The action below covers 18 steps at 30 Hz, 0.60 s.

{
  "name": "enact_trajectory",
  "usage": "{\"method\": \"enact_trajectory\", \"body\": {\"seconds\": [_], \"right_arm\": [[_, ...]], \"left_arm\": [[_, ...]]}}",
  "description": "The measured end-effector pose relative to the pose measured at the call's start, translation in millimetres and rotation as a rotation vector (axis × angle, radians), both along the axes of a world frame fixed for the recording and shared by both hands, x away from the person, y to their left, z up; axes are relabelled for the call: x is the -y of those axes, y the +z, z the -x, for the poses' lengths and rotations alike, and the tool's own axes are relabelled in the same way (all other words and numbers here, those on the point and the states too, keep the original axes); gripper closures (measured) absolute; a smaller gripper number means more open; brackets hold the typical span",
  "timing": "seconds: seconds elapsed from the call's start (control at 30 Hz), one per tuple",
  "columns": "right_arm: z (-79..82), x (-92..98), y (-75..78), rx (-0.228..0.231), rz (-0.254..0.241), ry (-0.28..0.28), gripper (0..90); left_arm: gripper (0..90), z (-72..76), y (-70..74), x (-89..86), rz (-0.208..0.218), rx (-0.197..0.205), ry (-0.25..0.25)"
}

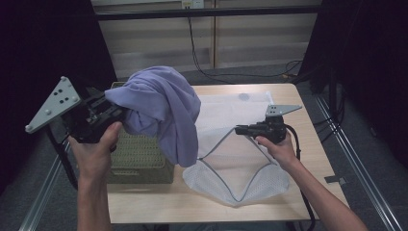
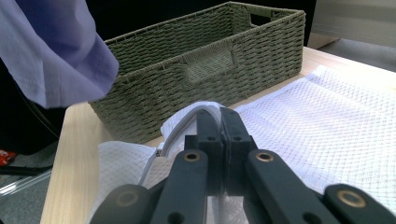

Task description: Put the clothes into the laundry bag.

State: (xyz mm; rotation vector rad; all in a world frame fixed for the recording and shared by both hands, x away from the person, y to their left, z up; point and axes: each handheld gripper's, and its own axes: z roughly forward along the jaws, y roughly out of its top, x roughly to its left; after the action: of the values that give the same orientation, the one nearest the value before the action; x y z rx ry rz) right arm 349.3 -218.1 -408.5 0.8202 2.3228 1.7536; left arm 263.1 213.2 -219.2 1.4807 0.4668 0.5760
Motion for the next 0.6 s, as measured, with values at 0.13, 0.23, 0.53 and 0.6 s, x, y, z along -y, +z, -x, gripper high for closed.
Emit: {"method": "enact_trajectory", "body": {"seconds": [0.13, 0.23, 0.53, 0.6], "right_arm": [[0.1, -0.1, 0.1, 0.002, 0.000, 0.002, 88.7], [0.0, 0.0, 0.0, -0.001, 0.000, 0.002, 88.8], [0.2, -0.6, 0.0, -0.001, 0.000, 0.007, 88.8], [0.2, -0.7, 0.0, -0.002, -0.001, 0.009, 88.8]], "left_arm": [[81.5, -4.3, -3.3, 11.0, -0.023, -0.015, -0.017], [81.5, -5.8, -5.4, 19.8, -0.030, -0.025, -0.034], [81.5, -9.5, -10.6, 38.8, -0.047, -0.051, -0.094], [81.5, -10.3, -11.5, 41.9, -0.065, -0.049, -0.104]]}}
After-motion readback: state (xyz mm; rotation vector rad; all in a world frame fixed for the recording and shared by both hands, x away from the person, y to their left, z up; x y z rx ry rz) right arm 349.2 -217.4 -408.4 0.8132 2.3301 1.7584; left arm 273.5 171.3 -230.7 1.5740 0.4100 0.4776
